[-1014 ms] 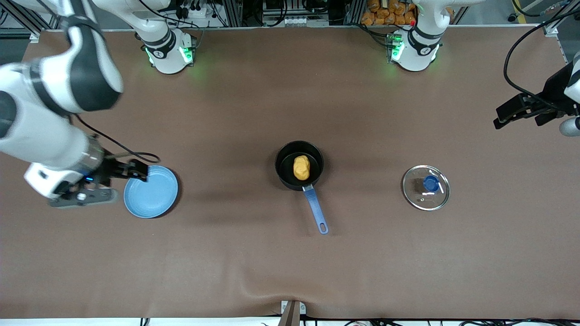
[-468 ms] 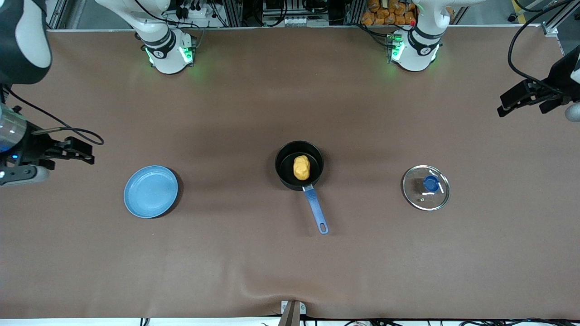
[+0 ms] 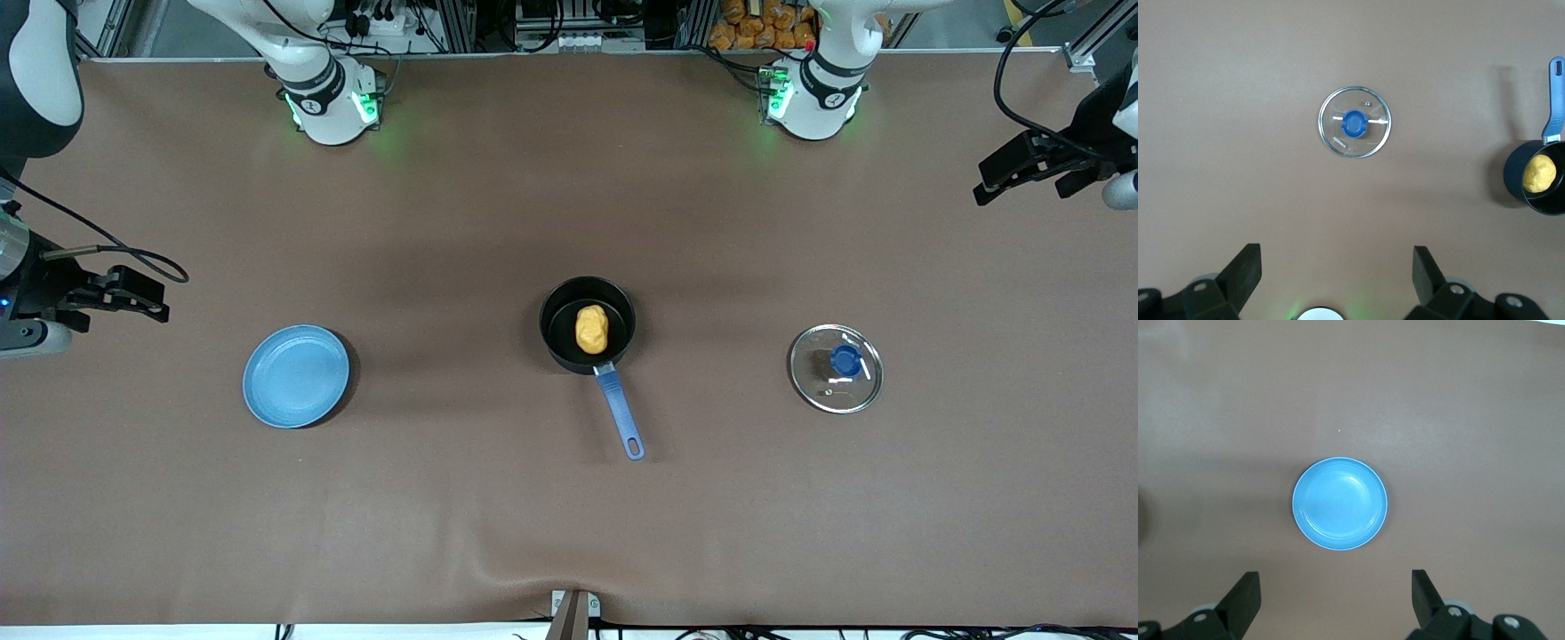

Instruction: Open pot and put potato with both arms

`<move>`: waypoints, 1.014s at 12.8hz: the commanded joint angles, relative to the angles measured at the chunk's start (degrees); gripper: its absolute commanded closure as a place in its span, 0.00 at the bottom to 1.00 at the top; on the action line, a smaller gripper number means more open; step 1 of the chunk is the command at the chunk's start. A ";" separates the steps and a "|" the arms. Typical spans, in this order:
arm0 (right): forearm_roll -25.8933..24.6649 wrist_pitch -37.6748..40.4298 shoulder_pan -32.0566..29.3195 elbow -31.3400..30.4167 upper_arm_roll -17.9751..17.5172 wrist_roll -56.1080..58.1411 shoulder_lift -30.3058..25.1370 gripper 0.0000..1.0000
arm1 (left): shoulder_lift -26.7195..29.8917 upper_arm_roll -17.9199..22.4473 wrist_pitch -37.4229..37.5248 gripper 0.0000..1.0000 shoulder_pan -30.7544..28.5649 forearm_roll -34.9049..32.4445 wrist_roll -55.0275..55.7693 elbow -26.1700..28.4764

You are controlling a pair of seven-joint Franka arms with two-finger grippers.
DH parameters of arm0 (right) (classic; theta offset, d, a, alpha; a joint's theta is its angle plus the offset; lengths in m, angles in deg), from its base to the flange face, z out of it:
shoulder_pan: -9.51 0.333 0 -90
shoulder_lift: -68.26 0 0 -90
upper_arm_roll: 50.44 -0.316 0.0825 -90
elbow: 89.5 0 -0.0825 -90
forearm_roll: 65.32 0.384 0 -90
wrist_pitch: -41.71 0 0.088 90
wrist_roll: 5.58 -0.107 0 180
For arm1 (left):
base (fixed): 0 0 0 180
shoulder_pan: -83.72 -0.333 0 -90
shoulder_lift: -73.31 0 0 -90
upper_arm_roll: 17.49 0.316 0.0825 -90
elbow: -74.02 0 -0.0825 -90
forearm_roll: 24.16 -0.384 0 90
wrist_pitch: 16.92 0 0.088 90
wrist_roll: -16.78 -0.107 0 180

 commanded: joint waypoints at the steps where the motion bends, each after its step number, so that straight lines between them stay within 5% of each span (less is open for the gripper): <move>1: -0.30 -0.66 4.36 -2.01 4.69 -0.19 -2.66 0.00 | 1.63 0.98 0.38 0.00 1.32 0.36 -0.86 1.30; 3: -0.30 -1.36 10.96 -2.10 12.08 -0.28 -2.67 0.00 | 1.54 0.98 0.47 0.00 2.03 0.36 -0.60 0.77; 13: -0.12 -1.28 11.42 -2.01 12.11 -0.19 -3.37 0.00 | 0.93 1.33 2.13 0.00 1.68 0.19 -0.77 -0.28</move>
